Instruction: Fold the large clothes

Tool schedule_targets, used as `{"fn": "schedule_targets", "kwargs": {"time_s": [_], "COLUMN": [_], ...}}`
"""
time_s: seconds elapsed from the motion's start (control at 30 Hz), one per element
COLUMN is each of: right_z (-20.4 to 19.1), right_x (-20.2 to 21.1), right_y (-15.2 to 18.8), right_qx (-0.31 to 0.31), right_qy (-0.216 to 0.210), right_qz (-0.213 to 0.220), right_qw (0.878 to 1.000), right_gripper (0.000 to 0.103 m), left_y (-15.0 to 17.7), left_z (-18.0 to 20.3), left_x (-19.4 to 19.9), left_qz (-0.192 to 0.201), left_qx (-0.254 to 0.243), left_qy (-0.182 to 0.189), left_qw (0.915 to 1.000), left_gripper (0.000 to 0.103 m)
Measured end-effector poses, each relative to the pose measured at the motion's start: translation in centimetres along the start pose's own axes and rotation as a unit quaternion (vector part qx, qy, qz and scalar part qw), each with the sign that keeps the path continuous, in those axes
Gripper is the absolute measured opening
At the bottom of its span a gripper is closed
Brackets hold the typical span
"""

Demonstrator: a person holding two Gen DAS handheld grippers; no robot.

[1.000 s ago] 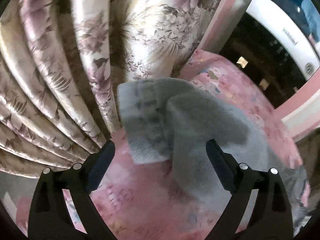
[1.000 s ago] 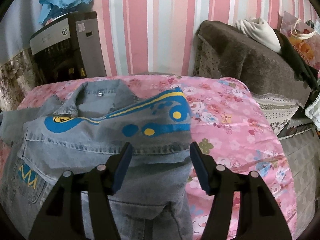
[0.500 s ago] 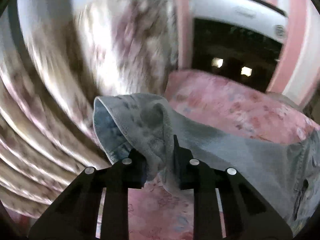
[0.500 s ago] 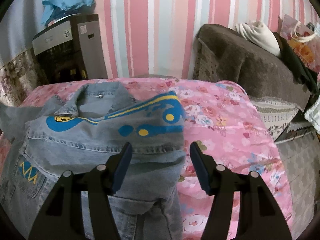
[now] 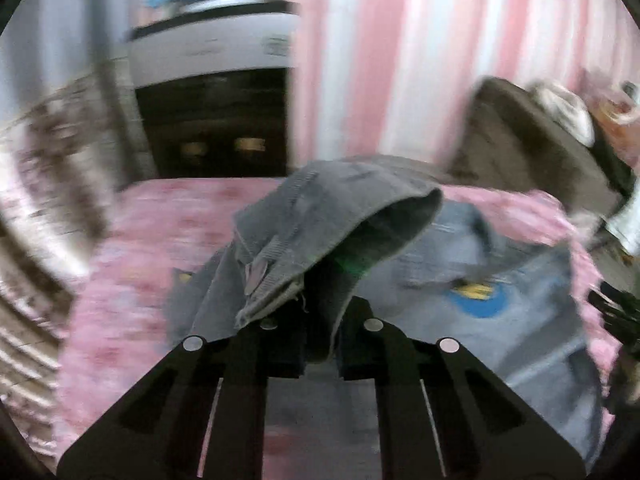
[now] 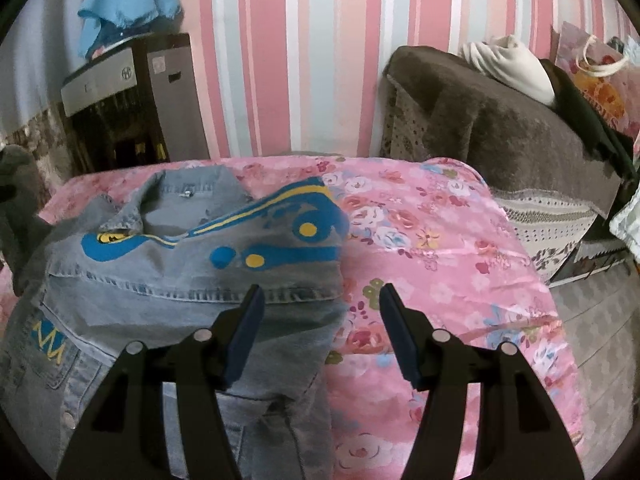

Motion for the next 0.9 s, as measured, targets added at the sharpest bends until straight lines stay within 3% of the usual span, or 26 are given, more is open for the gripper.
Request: {"fn": "schedule_targets", "kwargs": {"time_s": [0.1,0.17,0.37,0.6,0.67,0.7,0.77,0.83,0.9], "right_z": [0.3,0.5,1.4,1.6,1.3,1.1,0.7,0.2,-0.4], "right_x": [0.0,-0.3,-1.3,-1.8,-1.7,-1.7,-1.3,-0.9,-0.3], "right_y": [0.0,0.2,1.2,1.8,1.7,1.5,1.0,0.5,-0.1], "right_qx": [-0.002,-0.003,-0.009,0.001,0.005,0.007,0.010,0.013,0.017], "right_qy": [-0.002,-0.003,0.003,0.011,0.013,0.013,0.015,0.014,0.012], "right_qz": [0.000,-0.003,-0.026,-0.038,-0.039,-0.040,-0.036,-0.032,-0.026], "right_qw": [1.000,1.000,1.000,0.999,0.999,0.999,0.999,0.999,0.999], "right_gripper": [0.060,0.060,0.060,0.060,0.060,0.060,0.060,0.060,0.060], "left_y": [1.3,2.4,5.4,7.4,7.3,7.1,6.8,6.5,6.3], "left_z": [6.7,9.9,15.1,16.0,16.1,16.1,16.2,16.1,15.5], "left_x": [-1.6,-2.7,-7.3,-9.7,-9.2,-8.8,-7.6,-6.0,-4.1], "left_qz": [-0.024,-0.034,-0.064,-0.083,-0.083,-0.082,-0.075,-0.065,-0.047], "left_qx": [-0.027,-0.053,-0.127,-0.179,-0.194,-0.197,-0.204,-0.210,-0.230], "left_qy": [0.063,0.068,0.034,0.009,0.007,0.007,0.020,0.032,0.023], "left_qw": [0.9974,0.9958,0.9893,0.9803,0.9776,0.9769,0.9759,0.9751,0.9718], "left_gripper": [0.008,0.008,0.007,0.016,0.023,0.036,0.077,0.093,0.096]}}
Point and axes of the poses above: each gripper's, at about its wrist camera, not at the fingertips, and x roughly against the way its jaws point, z to its right, y to its underside, the point moved 8 cm from there along -x, roughly the way its jaws point, and after that the axes turned 7 degrees about z, right-handed, at the moved point
